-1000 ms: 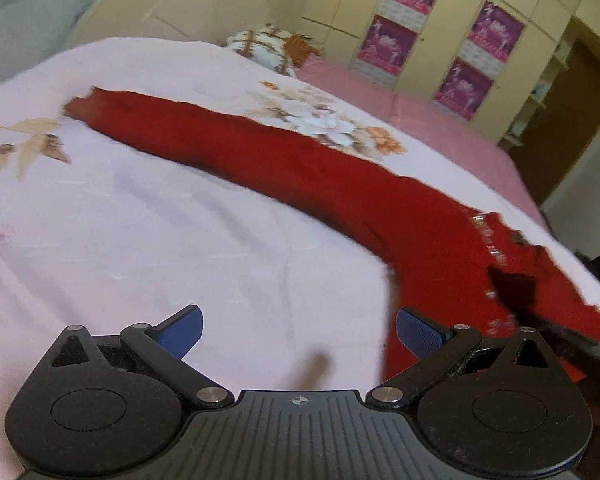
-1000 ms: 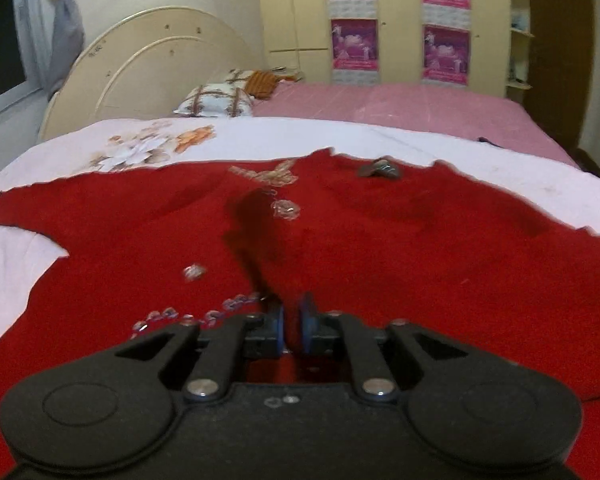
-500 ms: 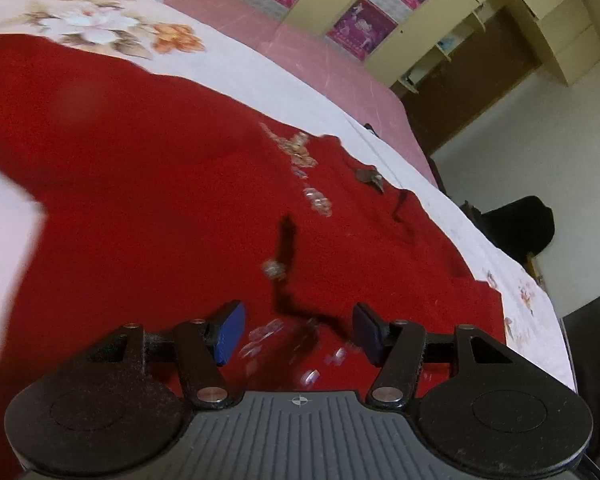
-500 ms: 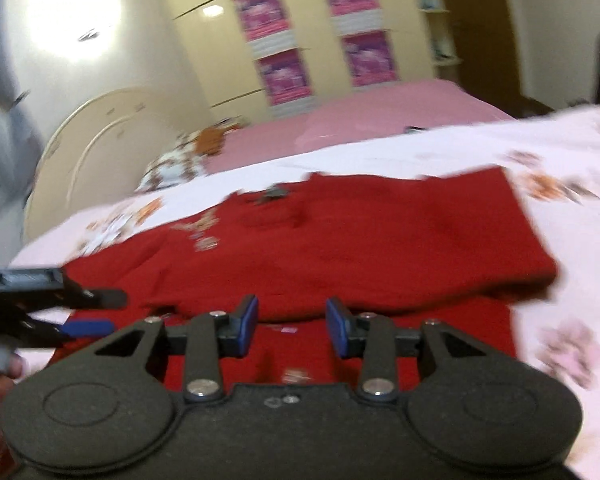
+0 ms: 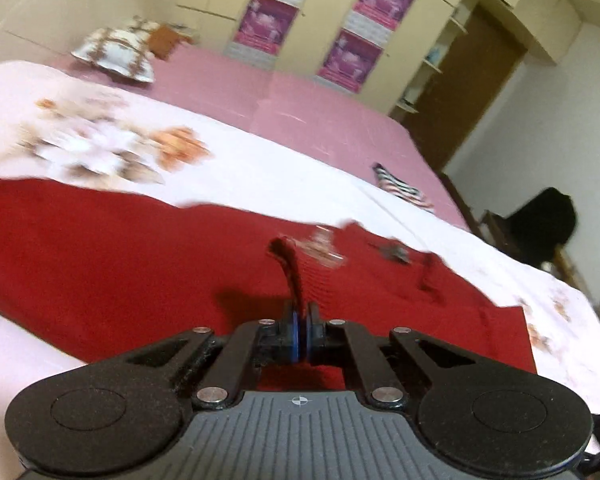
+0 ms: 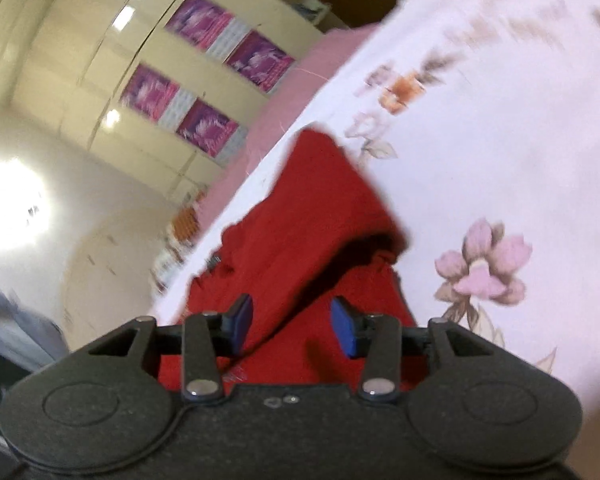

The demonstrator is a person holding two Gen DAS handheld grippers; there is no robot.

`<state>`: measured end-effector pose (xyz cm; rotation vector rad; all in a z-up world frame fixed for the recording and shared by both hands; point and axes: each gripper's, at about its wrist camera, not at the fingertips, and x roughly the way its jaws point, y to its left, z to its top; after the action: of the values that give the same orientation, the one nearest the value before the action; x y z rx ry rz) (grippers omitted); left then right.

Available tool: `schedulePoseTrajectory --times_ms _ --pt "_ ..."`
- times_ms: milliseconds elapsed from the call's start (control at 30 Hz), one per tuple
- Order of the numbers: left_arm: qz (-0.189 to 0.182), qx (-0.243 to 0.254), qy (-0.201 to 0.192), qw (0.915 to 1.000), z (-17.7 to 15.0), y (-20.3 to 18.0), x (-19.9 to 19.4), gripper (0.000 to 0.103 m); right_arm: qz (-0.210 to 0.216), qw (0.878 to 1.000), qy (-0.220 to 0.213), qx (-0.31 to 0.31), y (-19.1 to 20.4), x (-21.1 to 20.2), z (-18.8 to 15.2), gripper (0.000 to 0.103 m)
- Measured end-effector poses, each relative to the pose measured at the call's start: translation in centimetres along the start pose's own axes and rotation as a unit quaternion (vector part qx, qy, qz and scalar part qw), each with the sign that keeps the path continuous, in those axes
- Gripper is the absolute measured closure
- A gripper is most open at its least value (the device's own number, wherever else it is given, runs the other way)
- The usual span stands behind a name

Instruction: Fold small clothes

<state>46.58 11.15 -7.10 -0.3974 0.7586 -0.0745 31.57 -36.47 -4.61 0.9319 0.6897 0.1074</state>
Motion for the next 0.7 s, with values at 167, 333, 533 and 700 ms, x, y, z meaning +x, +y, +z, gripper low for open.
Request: schedulePoseTrajectory --times_ms 167,333,533,700 --pt "-0.003 -0.007 0.025 0.9996 -0.2 2.1 0.8 0.1 0.039 0.993 -0.002 0.107 -3.1 0.6 0.7 0.056" --pt "-0.011 -0.016 0.031 0.9993 -1.3 2.2 1.0 0.1 0.056 0.983 -0.009 0.175 -4.6 2.0 1.3 0.057" --pt "-0.009 -0.023 0.04 0.9989 -1.8 2.3 1.3 0.1 0.029 0.984 -0.009 0.175 -4.3 3.9 2.5 0.065" --pt "-0.01 -0.026 0.036 0.999 -1.6 2.7 1.3 0.1 -0.021 0.992 -0.006 0.127 -3.4 5.1 3.1 0.098"
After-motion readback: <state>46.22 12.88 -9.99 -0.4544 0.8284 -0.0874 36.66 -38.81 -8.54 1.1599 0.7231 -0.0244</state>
